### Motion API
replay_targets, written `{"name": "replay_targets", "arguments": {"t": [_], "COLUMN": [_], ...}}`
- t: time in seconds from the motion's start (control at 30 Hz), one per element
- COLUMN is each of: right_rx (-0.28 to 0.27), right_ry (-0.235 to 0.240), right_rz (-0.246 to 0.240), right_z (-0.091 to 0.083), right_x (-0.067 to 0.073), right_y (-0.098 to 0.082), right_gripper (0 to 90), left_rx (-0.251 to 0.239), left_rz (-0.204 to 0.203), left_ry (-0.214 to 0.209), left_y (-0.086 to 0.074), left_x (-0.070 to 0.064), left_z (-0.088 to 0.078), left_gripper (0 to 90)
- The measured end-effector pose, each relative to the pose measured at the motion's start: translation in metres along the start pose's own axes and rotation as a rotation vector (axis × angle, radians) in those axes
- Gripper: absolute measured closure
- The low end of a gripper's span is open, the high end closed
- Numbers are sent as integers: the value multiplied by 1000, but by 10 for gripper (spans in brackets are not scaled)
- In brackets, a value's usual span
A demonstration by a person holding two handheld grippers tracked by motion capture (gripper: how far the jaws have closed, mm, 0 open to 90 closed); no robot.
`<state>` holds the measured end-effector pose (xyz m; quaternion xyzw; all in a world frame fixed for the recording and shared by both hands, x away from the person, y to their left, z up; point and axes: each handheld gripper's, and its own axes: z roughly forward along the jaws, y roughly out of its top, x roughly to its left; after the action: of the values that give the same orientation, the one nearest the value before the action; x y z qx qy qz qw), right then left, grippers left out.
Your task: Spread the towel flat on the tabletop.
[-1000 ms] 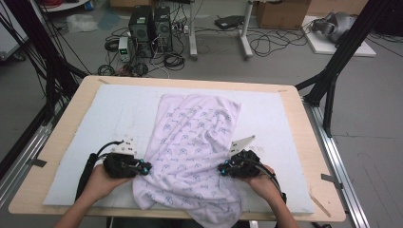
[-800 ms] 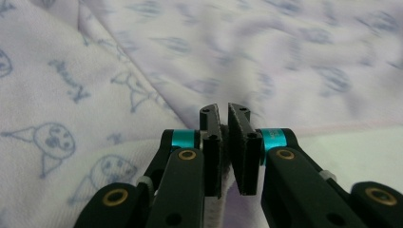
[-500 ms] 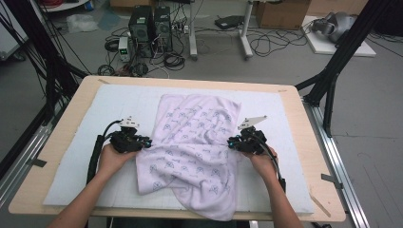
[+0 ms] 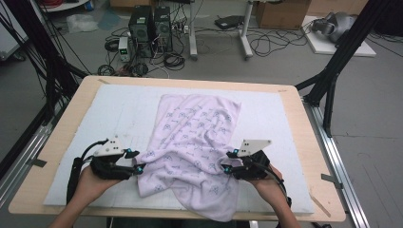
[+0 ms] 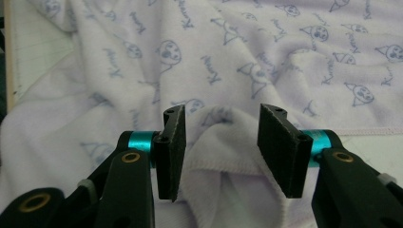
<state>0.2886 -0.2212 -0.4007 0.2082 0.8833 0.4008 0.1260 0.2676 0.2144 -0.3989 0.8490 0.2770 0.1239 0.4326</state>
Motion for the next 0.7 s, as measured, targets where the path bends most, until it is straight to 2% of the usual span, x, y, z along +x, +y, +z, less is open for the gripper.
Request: {"name": "replay_targets", "arguments": {"t": [0.07, 0.13, 0.23, 0.3, 0.4, 0.47, 0.57, 0.7], "right_rx": [-13, -16, -37, -46, -18, -7, 17, 77], "right_ry": [-4, -16, -10, 26, 60, 81, 115, 149], "right_rz": [5, -14, -19, -16, -23, -19, -8, -44], "right_z": [-6, -12, -22, -23, -14, -4, 12, 30], "right_x": [7, 11, 14, 15, 18, 19, 23, 30], "right_y": [-3, -3, -1, 0, -2, -6, -11, -15], "right_gripper": [523, 522, 522, 522, 510, 507, 504, 519], "left_rx": [4, 3, -16, -33, -33, -18, 16, 122], "left_rz": [-1, 0, -13, -28, -8, 14, 24, 40], "left_ry": [10, 26, 42, 16, -9, -23, -54, -111], "left_y": [-5, -6, -5, -3, 1, 1, -2, -12], "left_x": [-3, -3, 2, 3, -4, -9, -11, -15], "left_z": [-4, -9, -15, -16, -12, -6, 3, 26], "left_gripper": [449, 446, 445, 455, 471, 471, 469, 476]}}
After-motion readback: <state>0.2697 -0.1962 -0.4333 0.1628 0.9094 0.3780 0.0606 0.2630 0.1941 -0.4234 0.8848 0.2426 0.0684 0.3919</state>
